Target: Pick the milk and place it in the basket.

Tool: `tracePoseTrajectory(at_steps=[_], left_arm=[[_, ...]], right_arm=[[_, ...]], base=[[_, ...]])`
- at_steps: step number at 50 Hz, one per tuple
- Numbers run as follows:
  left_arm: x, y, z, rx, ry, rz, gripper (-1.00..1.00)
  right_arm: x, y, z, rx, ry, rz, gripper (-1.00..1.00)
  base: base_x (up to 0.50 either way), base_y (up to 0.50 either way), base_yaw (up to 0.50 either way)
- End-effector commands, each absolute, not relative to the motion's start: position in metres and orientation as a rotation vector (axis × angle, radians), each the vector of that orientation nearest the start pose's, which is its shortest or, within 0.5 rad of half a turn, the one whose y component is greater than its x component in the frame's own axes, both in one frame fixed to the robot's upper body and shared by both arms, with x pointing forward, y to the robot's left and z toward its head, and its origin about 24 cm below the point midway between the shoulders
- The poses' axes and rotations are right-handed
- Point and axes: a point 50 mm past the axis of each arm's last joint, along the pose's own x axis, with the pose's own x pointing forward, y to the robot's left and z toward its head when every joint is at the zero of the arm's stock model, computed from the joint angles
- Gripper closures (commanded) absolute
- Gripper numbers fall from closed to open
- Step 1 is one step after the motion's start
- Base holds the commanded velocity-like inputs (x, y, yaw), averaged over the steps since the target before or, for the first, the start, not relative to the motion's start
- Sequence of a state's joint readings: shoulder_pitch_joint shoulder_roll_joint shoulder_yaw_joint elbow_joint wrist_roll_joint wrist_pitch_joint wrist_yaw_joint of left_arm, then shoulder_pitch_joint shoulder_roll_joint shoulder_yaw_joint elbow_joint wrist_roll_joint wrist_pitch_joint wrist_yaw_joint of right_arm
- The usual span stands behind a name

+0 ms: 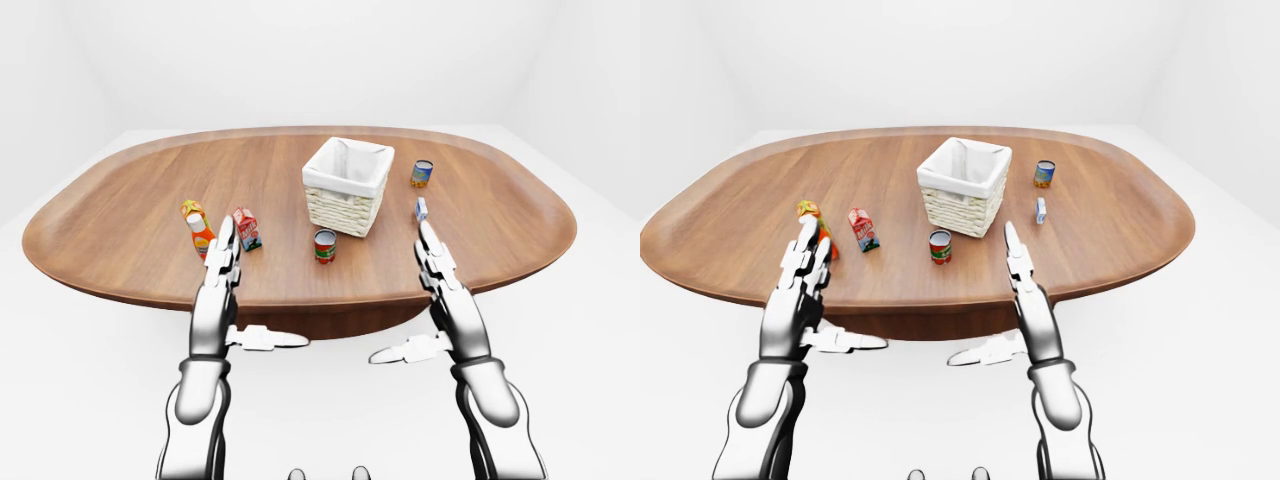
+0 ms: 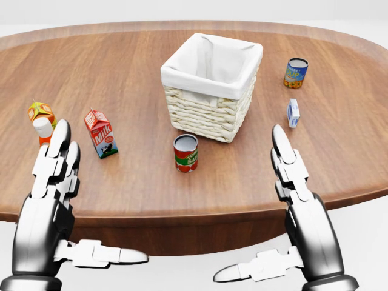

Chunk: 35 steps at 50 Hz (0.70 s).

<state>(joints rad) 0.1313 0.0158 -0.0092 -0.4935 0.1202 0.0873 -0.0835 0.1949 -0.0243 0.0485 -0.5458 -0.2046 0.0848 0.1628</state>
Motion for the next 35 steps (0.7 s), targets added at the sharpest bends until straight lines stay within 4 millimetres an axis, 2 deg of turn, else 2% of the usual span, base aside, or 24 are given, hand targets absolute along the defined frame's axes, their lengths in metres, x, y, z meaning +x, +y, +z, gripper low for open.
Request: tracePoseTrajectory(at_steps=[1,12,23,35], left_arm=[[0.197,0.147,0.140,0.189,-0.367,-0.057,-1.00],[0.191,0.146,0.143,0.195,-0.380,-0.068,-1.00],[0.187,0.145,0.146,0.204,-0.389,-0.075,-1.00],[0.195,0.147,0.136,0.210,-0.344,-0.073,-1.00]], right_arm=[[0.192,-0.142,0.133,-0.254,-0.325,0.133,-1.00],[0.179,-0.140,0.148,-0.240,-0.392,0.149,-1.00],[0.175,-0.139,0.152,-0.244,-0.409,0.157,-1.00],[0.174,-0.139,0.154,-0.228,-0.417,0.165,-1.00]], base=[[0.00,0.00,0.00],[0.00,0.00,0.00],[0.00,0.00,0.00],[0.05,0.00,0.00]])
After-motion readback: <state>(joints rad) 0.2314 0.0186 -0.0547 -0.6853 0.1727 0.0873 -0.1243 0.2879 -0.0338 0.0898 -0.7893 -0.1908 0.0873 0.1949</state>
